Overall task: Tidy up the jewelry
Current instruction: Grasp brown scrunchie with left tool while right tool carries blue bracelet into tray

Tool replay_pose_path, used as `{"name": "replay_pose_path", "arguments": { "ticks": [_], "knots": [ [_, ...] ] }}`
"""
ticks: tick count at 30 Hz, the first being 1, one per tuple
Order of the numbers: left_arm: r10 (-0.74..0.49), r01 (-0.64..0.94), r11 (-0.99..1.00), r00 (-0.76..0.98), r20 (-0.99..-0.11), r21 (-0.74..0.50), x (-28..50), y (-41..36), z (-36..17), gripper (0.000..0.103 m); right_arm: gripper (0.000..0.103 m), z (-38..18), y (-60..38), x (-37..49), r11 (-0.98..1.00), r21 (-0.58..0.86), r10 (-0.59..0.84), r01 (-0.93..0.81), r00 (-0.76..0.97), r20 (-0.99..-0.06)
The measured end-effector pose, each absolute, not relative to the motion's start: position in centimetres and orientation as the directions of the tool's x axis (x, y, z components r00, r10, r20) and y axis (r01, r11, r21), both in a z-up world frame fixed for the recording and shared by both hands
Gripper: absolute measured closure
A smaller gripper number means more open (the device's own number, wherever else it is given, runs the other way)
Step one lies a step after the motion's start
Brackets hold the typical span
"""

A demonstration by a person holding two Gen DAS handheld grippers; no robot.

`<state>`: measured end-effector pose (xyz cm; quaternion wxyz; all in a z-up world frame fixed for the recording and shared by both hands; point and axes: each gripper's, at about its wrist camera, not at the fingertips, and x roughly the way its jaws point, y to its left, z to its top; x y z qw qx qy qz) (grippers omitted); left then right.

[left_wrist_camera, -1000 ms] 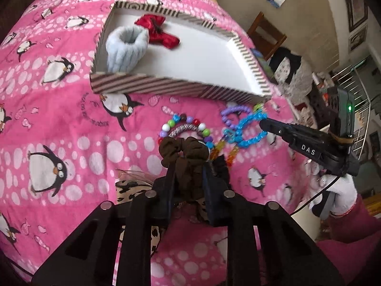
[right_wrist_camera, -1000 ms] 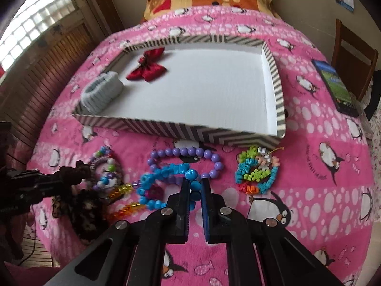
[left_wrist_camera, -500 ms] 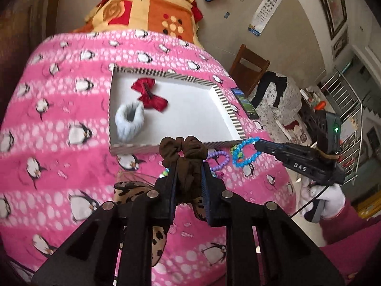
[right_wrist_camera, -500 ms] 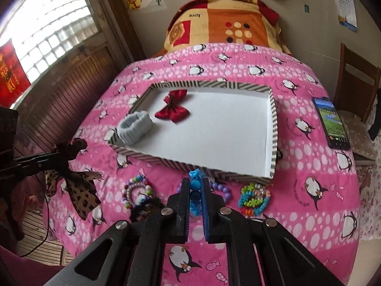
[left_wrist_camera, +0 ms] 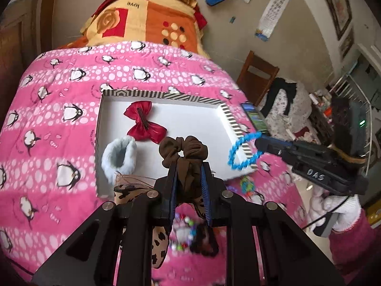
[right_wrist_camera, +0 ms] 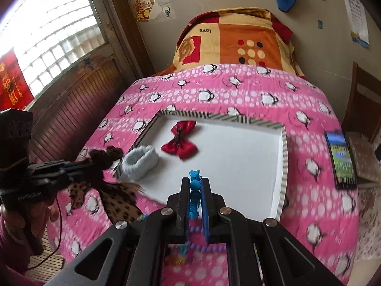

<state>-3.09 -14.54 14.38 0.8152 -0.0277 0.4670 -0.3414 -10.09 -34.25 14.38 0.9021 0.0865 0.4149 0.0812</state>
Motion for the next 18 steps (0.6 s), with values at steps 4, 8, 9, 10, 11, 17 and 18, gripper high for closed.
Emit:
{"name": "replay_pose_path", "arguments": {
  "ticks": [4, 8, 9, 10, 11, 17, 18],
  "knots": [
    [-0.518, 0.485, 0.808, 0.315, -0.795, -0.334, -1.0, -16.8, 11.5, 0.086, 0.095, 13.7, -34.2, -6.2, 0.974, 0.204, 0.222, -0.101, 0.615, -0.757],
    [-0.477, 0.471, 0.828, 0.306, -0.824, -0.304, -0.1, -18.4, 9.3, 0.086, 0.095, 12.0, -33.7, -2.0, 0.969, 0.199, 0.247, -0.146, 0.567, -0.786],
    [-0.474, 0.464, 0.831, 0.299, -0.828, -0.308, 0.2, -18.6, 8.7, 0.086, 0.095, 11.3, -33.4, -0.7, 0.967, 0.200, 0.256, -0.160, 0.552, -0.794],
    [-0.471, 0.458, 0.833, 0.295, -0.831, -0.310, 0.3, -18.8, 8.4, 0.086, 0.095, 10.8, -33.3, 0.2, 0.964, 0.204, 0.263, -0.168, 0.538, -0.801],
    [-0.462, 0.445, 0.841, 0.291, -0.838, -0.308, 0.6, -18.9, 7.9, 0.086, 0.095, 10.0, -33.1, 1.3, 0.962, 0.210, 0.271, -0.175, 0.520, -0.810],
    [-0.406, 0.430, 0.864, 0.290, -0.867, -0.260, 1.3, -19.5, 6.5, 0.085, 0.095, 6.0, -33.4, 7.2, 0.965, 0.189, 0.253, -0.182, 0.451, -0.856],
    [-0.402, 0.424, 0.868, 0.289, -0.869, -0.260, 1.4, -19.6, 6.3, 0.085, 0.095, 5.3, -33.8, 8.2, 0.969, 0.177, 0.238, -0.174, 0.444, -0.864]
  ]
}}
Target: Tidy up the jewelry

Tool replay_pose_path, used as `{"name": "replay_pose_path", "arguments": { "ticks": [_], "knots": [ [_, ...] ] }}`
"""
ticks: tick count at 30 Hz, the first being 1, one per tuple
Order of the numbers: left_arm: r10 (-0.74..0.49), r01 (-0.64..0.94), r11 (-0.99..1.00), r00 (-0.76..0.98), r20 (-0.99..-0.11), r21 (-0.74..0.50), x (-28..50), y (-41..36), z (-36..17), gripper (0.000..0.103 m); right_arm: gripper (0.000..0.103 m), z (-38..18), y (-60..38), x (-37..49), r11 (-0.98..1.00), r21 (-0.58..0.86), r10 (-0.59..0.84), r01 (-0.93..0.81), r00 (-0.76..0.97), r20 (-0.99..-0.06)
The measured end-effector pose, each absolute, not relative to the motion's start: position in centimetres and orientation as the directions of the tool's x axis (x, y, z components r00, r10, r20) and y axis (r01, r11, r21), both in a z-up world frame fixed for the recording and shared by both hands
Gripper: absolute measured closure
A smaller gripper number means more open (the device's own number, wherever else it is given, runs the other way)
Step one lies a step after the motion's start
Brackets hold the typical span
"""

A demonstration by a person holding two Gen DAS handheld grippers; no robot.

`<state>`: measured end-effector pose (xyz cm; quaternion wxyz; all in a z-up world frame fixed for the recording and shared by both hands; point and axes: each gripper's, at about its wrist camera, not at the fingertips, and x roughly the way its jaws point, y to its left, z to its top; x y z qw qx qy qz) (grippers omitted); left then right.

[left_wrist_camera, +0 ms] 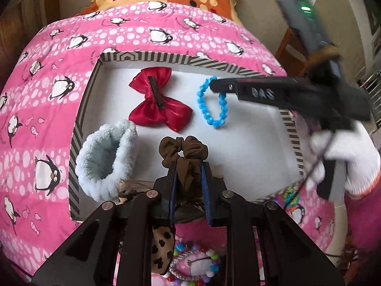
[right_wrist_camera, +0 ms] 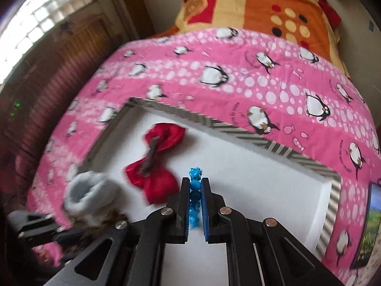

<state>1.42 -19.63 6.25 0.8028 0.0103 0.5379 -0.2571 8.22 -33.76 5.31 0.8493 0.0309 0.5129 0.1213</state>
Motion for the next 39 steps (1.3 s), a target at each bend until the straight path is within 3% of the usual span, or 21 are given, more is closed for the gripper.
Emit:
{"name": "replay_pose_path", "arguments": {
  "ticks": [6, 13, 15, 16, 18, 23, 39],
  "knots": [
    [-0.374, 0.420, 0.877, 0.297, -0.879, -0.231, 1.7, -20.5, 5.4, 0.085, 0.095, 2.8, -36.2, 11.7, 0.985, 0.133, 0.167, -0.107, 0.436, -0.884],
    [-0.351, 0.422, 0.884, 0.310, -0.884, -0.203, 1.6, -21.0, 4.9, 0.083, 0.093, 1.8, -37.3, 12.2, 0.977, 0.204, 0.207, -0.056, 0.445, -0.871],
    [-0.349, 0.419, 0.886, 0.314, -0.883, -0.201, 1.6, -20.9, 5.0, 0.070, 0.077, 2.1, -38.0, 11.8, 0.973, 0.230, 0.221, -0.034, 0.450, -0.865],
    [-0.346, 0.416, 0.888, 0.318, -0.883, -0.198, 1.6, -20.9, 5.1, 0.066, 0.075, 2.4, -38.3, 11.1, 0.970, 0.240, 0.226, -0.027, 0.458, -0.860],
    [-0.347, 0.407, 0.891, 0.327, -0.879, -0.201, 1.6, -20.7, 5.4, 0.048, 0.075, 3.4, -38.9, 10.0, 0.967, 0.256, 0.230, -0.011, 0.478, -0.848],
    [-0.366, 0.400, 0.891, 0.355, -0.861, -0.214, 1.1, -20.0, 7.1, 0.034, 0.075, 6.1, -40.5, 6.5, 0.949, 0.313, 0.252, 0.038, 0.508, -0.824],
    [-0.276, 0.407, 0.910, 0.470, -0.839, -0.072, -4.3, -16.8, 10.2, 0.033, 0.068, 10.0, -39.8, -9.4, 0.947, 0.300, 0.180, 0.114, 0.585, -0.791]
  ]
}}
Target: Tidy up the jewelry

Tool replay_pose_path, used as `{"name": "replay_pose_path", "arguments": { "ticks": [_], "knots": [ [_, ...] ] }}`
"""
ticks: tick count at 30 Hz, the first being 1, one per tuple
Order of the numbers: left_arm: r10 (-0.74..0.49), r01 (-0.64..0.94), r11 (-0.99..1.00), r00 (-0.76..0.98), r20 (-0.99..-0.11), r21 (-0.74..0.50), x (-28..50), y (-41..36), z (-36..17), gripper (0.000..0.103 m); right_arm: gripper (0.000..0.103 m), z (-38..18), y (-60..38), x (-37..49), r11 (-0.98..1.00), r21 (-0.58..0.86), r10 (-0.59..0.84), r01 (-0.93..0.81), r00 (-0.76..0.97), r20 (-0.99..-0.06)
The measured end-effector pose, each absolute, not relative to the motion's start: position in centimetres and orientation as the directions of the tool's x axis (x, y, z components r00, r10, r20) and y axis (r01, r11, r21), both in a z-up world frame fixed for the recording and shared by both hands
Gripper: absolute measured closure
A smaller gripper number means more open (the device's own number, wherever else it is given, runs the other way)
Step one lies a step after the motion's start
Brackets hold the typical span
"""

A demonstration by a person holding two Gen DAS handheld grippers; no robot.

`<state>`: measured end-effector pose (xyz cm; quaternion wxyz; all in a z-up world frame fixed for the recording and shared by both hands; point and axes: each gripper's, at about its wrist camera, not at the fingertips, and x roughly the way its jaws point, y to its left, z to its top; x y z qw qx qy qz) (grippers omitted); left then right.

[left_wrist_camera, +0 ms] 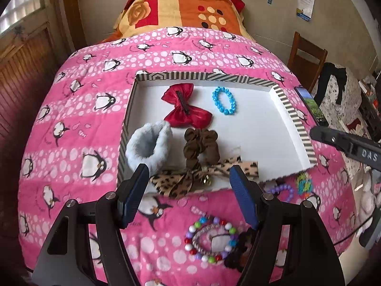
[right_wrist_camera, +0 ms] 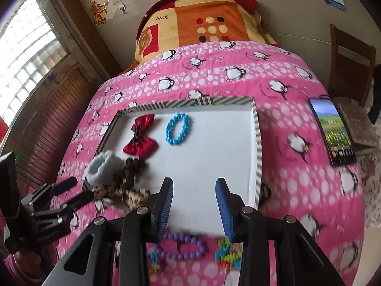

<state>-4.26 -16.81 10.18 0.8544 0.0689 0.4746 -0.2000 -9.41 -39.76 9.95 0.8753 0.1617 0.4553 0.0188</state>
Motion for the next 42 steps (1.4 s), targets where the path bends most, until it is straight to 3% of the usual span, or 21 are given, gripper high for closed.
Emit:
{"name": "replay_pose_path", "arguments": {
  "ticks": [8, 33, 42],
  "knots": [
    [-0.258, 0.397, 0.916, 0.481, -0.838, -0.054, -6.2, -15.7, 10.3, 0.033, 0.062, 9.7, -38.3, -13.1, 0.948, 0.291, 0.162, 0.132, 0.586, -0.794],
    [-0.252, 0.389, 0.919, 0.468, -0.847, -0.059, -9.3, -14.5, 10.4, 0.033, 0.061, 9.2, -36.5, -17.2, 0.953, 0.274, 0.158, 0.126, 0.566, -0.809],
    [-0.348, 0.393, 0.899, 0.372, -0.861, -0.194, -9.6, -13.4, 9.2, 0.033, 0.061, 8.3, -36.5, -18.1, 0.960, 0.254, 0.153, 0.119, 0.538, -0.829]
  ]
}}
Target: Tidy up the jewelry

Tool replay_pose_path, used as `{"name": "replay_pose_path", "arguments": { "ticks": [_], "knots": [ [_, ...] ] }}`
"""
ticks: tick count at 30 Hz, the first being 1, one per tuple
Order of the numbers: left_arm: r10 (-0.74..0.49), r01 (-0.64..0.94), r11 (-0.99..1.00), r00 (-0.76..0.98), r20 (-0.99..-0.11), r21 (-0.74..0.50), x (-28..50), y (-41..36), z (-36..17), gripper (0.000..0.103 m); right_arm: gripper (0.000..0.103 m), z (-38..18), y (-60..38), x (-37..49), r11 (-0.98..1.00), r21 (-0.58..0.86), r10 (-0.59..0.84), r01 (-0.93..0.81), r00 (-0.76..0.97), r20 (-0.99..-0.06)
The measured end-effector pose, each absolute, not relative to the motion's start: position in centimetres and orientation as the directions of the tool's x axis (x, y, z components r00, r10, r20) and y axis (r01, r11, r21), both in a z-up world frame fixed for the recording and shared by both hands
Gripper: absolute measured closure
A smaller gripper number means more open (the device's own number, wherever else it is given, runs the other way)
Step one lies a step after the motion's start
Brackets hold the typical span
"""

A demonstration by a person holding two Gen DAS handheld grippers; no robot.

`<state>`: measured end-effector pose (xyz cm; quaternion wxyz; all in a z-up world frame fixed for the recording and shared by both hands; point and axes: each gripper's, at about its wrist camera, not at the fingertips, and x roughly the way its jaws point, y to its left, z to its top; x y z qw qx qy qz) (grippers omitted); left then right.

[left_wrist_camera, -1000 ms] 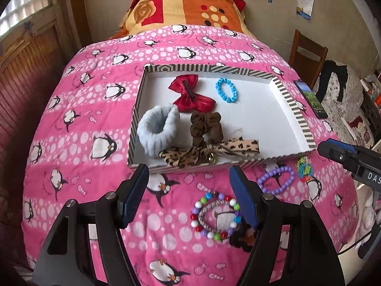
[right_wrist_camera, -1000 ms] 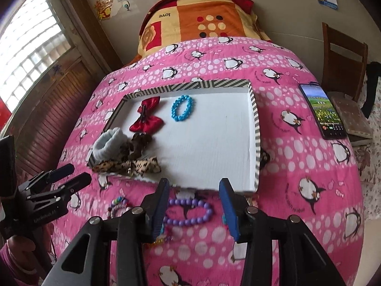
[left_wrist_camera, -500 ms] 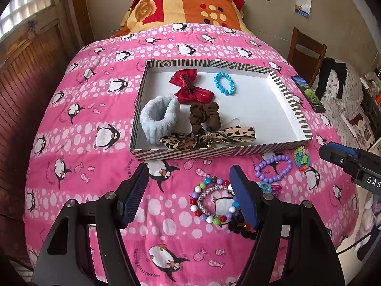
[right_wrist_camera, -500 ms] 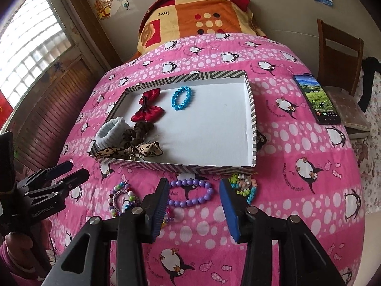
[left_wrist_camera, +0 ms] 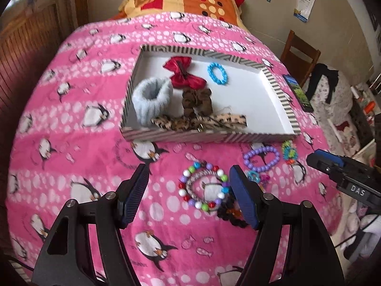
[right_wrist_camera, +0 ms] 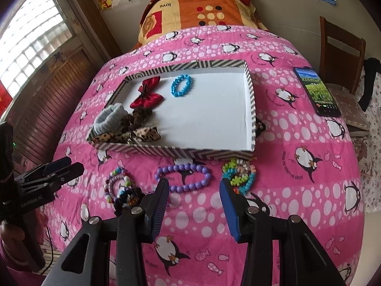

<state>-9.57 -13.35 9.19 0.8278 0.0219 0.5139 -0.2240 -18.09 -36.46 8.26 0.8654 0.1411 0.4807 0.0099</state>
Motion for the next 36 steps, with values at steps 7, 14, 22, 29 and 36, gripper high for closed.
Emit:
{"name": "replay_pose_path", "arguments": {
  "ticks": [7, 14, 22, 29, 36],
  "knots": [
    [-0.441, 0.495, 0.817, 0.207, -0.873, -0.295, -11.5, -14.4, 6.9, 0.033, 0.061, 6.5, -37.6, -19.7, 0.966, 0.223, 0.131, 0.133, 0.490, -0.862],
    [-0.445, 0.542, 0.794, 0.212, -0.870, -0.275, -11.9, -16.8, 6.2, 0.033, 0.061, 4.3, -38.9, -20.8, 0.961, 0.221, 0.123, 0.169, 0.453, -0.883],
    [-0.445, 0.628, 0.742, 0.197, -0.873, -0.236, -12.5, -20.7, 5.4, 0.037, 0.061, 4.2, -39.7, -20.6, 0.962, 0.209, 0.101, 0.178, 0.475, -0.874],
    [-0.405, 0.691, 0.702, 0.191, -0.894, -0.170, -12.8, -22.4, 4.1, 0.086, 0.068, 4.0, -41.2, -18.0, 0.960, 0.207, 0.087, 0.189, 0.499, -0.862],
    [-0.519, 0.637, 0.686, 0.090, -0.850, -0.352, -11.6, -20.9, 5.1, 0.097, 0.088, 0.6, -42.6, -15.2, 0.933, 0.289, 0.167, 0.216, 0.451, -0.877]
  ]
}}
